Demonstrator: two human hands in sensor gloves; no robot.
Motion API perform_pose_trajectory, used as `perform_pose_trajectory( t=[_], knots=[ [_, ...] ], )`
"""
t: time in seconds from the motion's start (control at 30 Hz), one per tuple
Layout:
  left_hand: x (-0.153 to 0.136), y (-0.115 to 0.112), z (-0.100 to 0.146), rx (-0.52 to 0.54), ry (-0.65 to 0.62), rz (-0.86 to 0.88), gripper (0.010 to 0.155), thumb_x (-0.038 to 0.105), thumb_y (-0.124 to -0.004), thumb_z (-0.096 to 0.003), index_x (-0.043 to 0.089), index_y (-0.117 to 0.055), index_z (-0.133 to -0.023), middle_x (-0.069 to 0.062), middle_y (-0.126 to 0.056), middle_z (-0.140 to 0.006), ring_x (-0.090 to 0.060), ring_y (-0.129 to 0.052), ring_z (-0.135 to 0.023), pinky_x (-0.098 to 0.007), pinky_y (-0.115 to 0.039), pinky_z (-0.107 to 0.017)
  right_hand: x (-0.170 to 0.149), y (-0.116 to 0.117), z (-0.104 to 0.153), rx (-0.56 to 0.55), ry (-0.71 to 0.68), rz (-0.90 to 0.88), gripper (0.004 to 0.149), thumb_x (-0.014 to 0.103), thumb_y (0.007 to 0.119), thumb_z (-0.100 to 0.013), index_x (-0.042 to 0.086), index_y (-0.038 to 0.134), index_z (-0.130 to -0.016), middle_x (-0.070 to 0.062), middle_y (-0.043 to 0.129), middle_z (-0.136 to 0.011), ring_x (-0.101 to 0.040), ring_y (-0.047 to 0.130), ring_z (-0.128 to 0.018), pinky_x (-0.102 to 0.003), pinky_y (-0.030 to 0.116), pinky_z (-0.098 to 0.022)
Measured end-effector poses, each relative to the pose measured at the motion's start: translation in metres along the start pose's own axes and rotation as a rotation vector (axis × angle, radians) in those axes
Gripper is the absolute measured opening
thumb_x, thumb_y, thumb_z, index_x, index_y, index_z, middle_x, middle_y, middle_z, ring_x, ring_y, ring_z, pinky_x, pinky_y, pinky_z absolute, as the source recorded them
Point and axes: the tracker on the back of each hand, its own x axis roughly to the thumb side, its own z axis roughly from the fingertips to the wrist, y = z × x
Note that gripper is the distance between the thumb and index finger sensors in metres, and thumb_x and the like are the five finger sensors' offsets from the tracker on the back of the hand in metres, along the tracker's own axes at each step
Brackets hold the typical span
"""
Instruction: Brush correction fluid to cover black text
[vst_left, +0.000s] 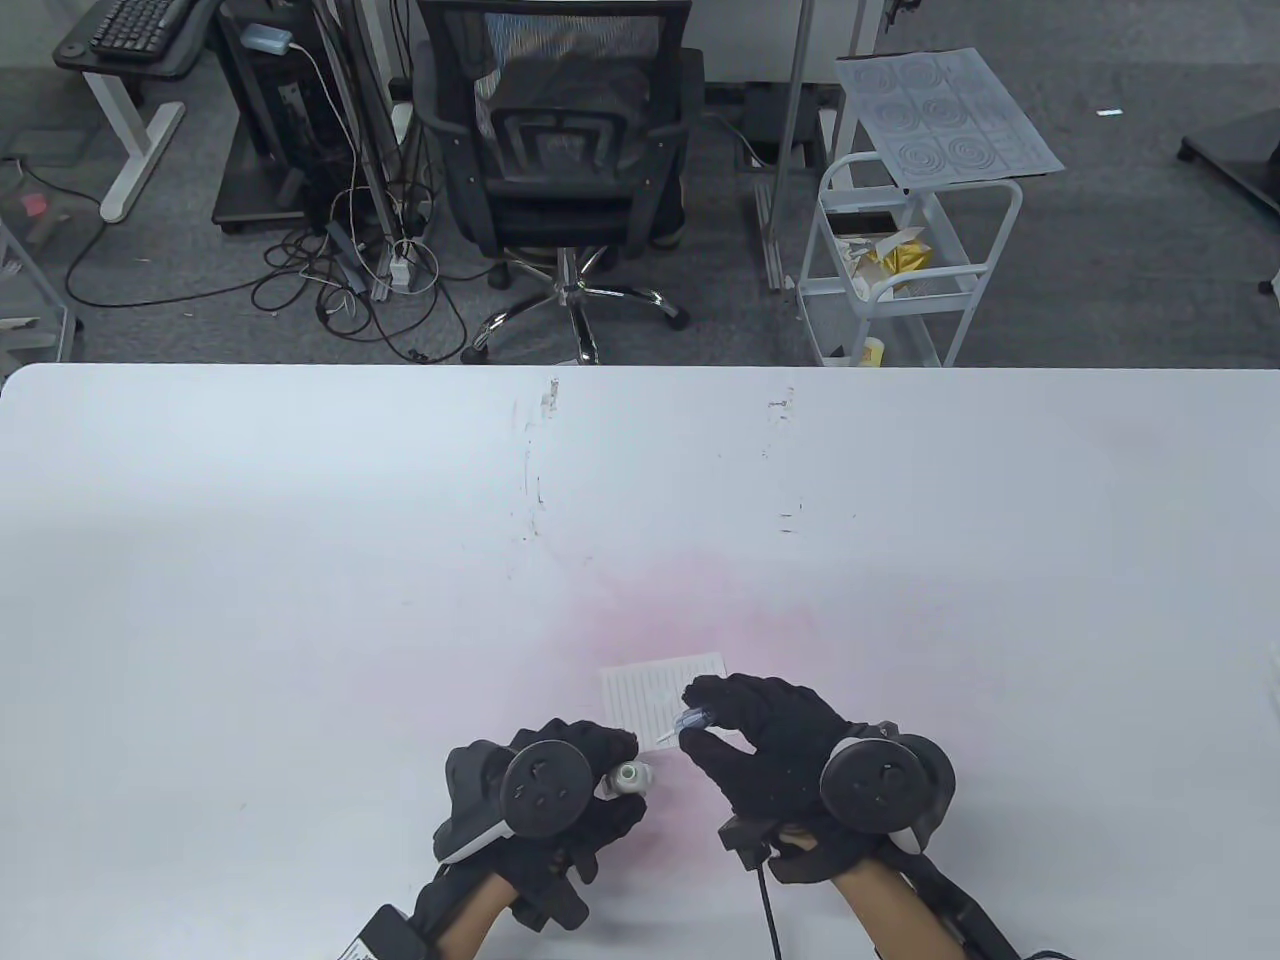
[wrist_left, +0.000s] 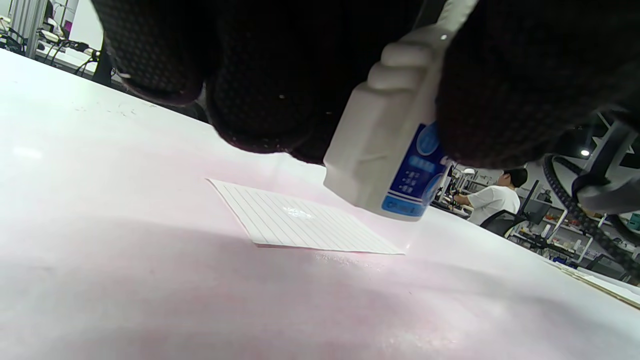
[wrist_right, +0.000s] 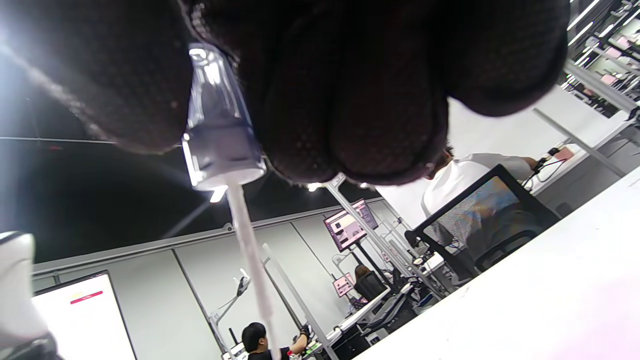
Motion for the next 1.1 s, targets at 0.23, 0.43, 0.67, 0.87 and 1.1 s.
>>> perform_pose_trajectory(
  t=[0.23,0.43,0.67,0.87,1.1],
  knots=[
    [0.002,-0.002,-0.001,-0.023,0.002,-0.014,0.06,0.052,-0.097,-0.0286,0.023,-0.085,-0.08,-0.006,-0.1,-0.072,-0.022,-0.101,-0.053,-0.049,-0.08,-0.056,0.011,0.006,0.001,0.048,-0.047,-0.023,0.051,0.051,0.09,-0.032,0.017,0.093,-0.071,-0.006,0.098,-0.06,-0.027,0.104,-0.041,-0.05,0.083,-0.039],
    [0.005,-0.004,-0.002,-0.039,-0.004,-0.033,0.06,0.052,-0.097,-0.0284,0.023,-0.086,-0.08,-0.006,-0.1,-0.071,-0.022,-0.101,-0.053,-0.049,-0.081,-0.056,0.014,0.018,0.002,0.113,-0.061,0.046,0.051,0.051,0.09,-0.032,0.017,0.093,-0.07,-0.006,0.098,-0.06,-0.027,0.104,-0.041,-0.05,0.083,-0.039],
    [0.007,-0.005,-0.002,-0.045,-0.01,-0.033,0.06,0.052,-0.097,-0.0285,0.022,-0.086,-0.079,-0.006,-0.1,-0.071,-0.022,-0.102,-0.053,-0.049,-0.081,-0.056,0.016,0.028,0.004,0.178,-0.073,0.111,0.051,0.05,0.09,-0.032,0.017,0.093,-0.071,-0.006,0.098,-0.061,-0.028,0.104,-0.042,-0.05,0.083,-0.039],
    [0.008,-0.005,-0.002,-0.043,-0.014,-0.03,0.06,0.052,-0.098,-0.0283,0.022,-0.086,-0.079,-0.006,-0.1,-0.071,-0.023,-0.102,-0.052,-0.049,-0.08,-0.056,0.021,0.04,0.007,0.238,-0.112,0.207,0.051,0.05,0.09,-0.032,0.017,0.093,-0.071,-0.006,0.097,-0.062,-0.028,0.104,-0.043,-0.05,0.082,-0.04],
    [0.007,-0.005,-0.002,-0.042,-0.01,-0.023,0.06,0.052,-0.098,-0.0277,0.021,-0.087,-0.078,-0.007,-0.101,-0.069,-0.023,-0.102,-0.051,-0.049,-0.081,-0.055,0.023,0.051,0.009,0.286,-0.128,0.29,0.052,0.05,0.09,-0.032,0.017,0.092,-0.072,-0.006,0.097,-0.062,-0.028,0.103,-0.043,-0.05,0.082,-0.041]
  ],
)
